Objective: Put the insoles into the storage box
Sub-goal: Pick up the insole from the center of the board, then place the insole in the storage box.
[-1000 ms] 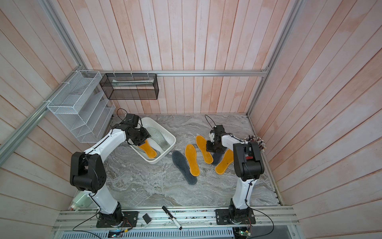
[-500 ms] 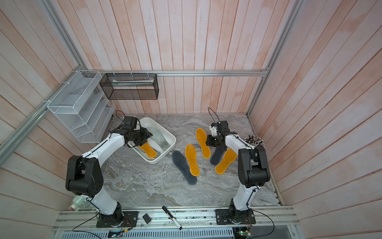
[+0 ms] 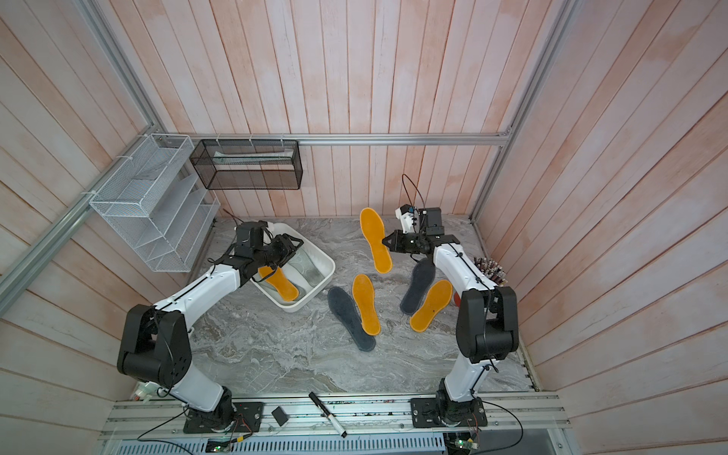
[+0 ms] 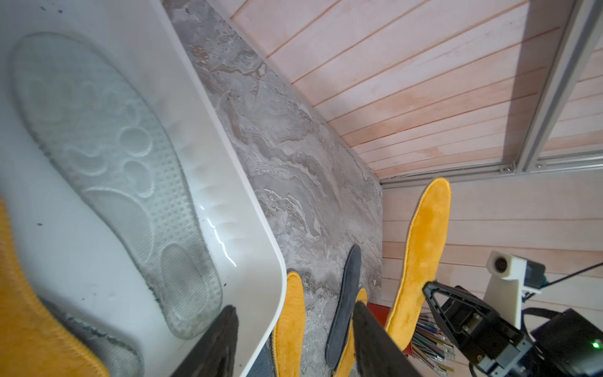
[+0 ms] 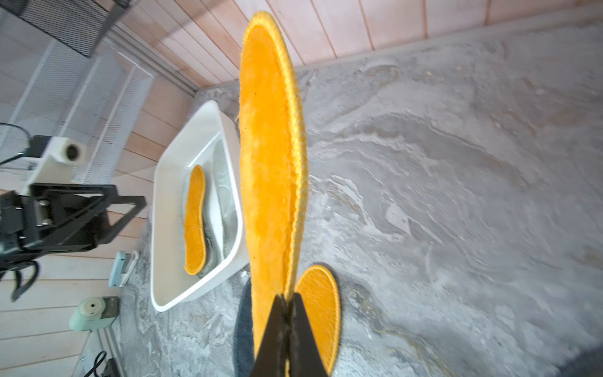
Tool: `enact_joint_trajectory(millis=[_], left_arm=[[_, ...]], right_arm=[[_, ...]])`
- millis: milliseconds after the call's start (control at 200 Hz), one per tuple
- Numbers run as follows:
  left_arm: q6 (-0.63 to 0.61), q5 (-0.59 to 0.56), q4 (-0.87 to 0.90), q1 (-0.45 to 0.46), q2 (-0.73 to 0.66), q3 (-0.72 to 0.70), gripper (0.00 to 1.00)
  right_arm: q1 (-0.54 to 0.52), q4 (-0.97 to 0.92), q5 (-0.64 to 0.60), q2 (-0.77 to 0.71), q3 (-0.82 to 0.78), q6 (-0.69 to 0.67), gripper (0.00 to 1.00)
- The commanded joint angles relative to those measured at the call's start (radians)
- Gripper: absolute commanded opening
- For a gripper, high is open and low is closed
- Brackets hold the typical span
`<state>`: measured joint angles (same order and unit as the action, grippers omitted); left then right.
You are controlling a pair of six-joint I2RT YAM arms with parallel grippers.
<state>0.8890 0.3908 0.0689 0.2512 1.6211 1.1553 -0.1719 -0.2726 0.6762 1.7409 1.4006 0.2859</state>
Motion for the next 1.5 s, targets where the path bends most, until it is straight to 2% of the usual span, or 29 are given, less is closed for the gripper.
enact_joint_trajectory(millis=[0,155,340,1060,1285,1495], left_arm=[[0.014,0.034,-0.16,0.044,0.008,-0.009,0.57],[0.039,0.043,-0.252,0.091,0.041,-0.01,0.57],[0.075,0.052,-0.349,0.12,0.073,-0.013,0.57],[0.084,0.042,-0.393,0.146,0.129,0.019,0.53],[0.084,0.056,-0.4,0.147,0.145,0.036,0.49],[0.091,0.068,-0.411,0.146,0.156,0.043,0.4]], right_arm=[[-0.04,0.075,0.114,0.013,0.056,0.072,0.0],[-0.081,0.164,0.175,0.055,0.092,0.151,0.0],[-0.128,0.155,0.196,0.102,0.133,0.147,0.0],[-0.195,0.129,0.255,0.178,0.192,0.134,0.0],[-0.202,0.125,0.258,0.192,0.199,0.133,0.0],[-0.203,0.117,0.262,0.205,0.21,0.132,0.0]])
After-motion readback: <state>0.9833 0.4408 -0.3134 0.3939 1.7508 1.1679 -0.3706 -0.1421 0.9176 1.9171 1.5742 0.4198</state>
